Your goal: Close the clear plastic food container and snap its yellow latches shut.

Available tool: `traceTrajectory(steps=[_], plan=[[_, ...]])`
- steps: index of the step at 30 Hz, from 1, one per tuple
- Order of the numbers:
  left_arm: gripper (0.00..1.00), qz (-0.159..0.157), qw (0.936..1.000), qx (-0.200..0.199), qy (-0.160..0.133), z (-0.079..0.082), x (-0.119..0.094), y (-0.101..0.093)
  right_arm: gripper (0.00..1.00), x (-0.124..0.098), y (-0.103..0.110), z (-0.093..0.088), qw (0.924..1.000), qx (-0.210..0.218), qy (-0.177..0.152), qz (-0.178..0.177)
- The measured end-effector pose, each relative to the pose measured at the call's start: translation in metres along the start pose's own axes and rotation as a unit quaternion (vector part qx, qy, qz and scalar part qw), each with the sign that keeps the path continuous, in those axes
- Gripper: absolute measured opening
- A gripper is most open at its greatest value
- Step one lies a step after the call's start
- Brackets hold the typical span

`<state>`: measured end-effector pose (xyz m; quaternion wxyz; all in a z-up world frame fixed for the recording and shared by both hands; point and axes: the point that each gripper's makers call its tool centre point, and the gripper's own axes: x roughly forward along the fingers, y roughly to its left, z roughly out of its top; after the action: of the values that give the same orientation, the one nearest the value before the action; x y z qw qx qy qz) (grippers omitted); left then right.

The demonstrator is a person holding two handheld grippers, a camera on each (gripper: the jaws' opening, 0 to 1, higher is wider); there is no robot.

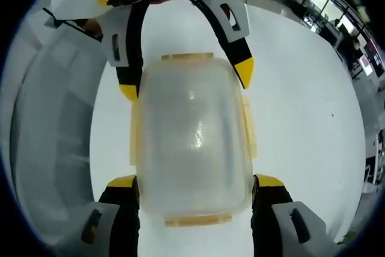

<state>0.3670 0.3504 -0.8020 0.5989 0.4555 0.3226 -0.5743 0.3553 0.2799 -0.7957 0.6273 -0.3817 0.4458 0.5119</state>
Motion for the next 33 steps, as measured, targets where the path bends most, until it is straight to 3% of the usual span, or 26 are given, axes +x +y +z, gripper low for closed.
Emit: traceTrajectory(steps=[33], plan=[[0.83, -0.005, 0.9996, 0.02, 0.021, -0.009, 0.006, 0.042, 0.77, 0.008, -0.039, 0.011, 1.0, 0.007, 0.001, -0.005]])
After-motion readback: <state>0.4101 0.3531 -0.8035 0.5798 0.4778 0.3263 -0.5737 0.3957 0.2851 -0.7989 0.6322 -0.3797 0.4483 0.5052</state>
